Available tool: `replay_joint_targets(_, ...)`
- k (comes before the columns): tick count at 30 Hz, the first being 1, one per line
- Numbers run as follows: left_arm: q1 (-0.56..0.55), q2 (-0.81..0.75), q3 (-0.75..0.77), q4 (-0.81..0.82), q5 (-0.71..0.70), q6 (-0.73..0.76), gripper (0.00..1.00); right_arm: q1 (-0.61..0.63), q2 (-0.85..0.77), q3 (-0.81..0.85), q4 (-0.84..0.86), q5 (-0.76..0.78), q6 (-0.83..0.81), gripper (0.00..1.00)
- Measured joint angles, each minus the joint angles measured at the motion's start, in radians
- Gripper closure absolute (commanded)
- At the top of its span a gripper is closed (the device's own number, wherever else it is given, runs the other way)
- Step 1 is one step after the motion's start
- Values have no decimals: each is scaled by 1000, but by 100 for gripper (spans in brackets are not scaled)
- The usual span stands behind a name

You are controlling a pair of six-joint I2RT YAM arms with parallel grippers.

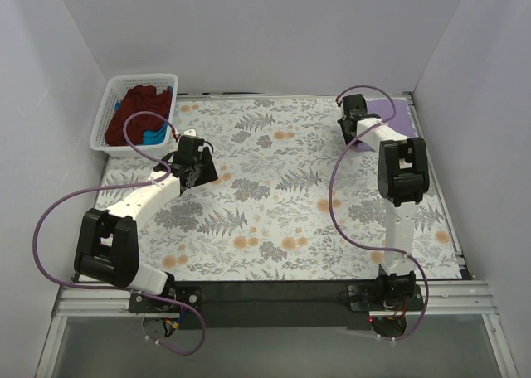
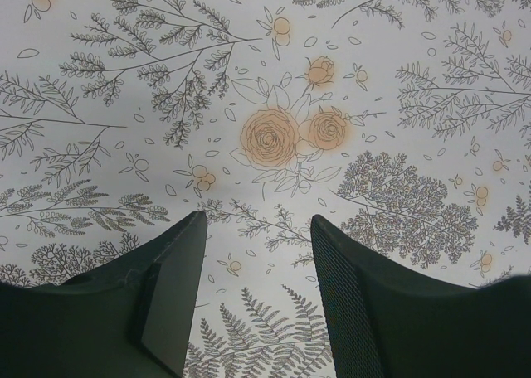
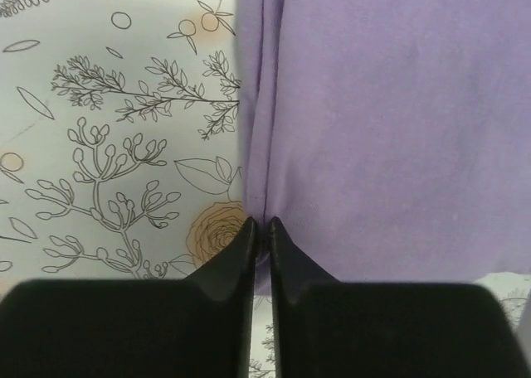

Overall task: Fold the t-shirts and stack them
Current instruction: Neatly place the folded tshirt to the corner

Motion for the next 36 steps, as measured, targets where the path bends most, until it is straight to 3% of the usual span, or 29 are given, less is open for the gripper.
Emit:
replay_joint_targets(1, 0, 0, 0, 0, 0, 0, 48, 1, 2, 0, 3, 13, -7, 98)
replay_joint_targets(11, 0, 10, 0, 1, 8, 0, 49, -5, 87, 95, 32, 141, -100, 99)
replay_joint_targets(36, 0, 62, 0, 0, 10, 8, 49, -55, 206, 270, 23, 199, -140, 99)
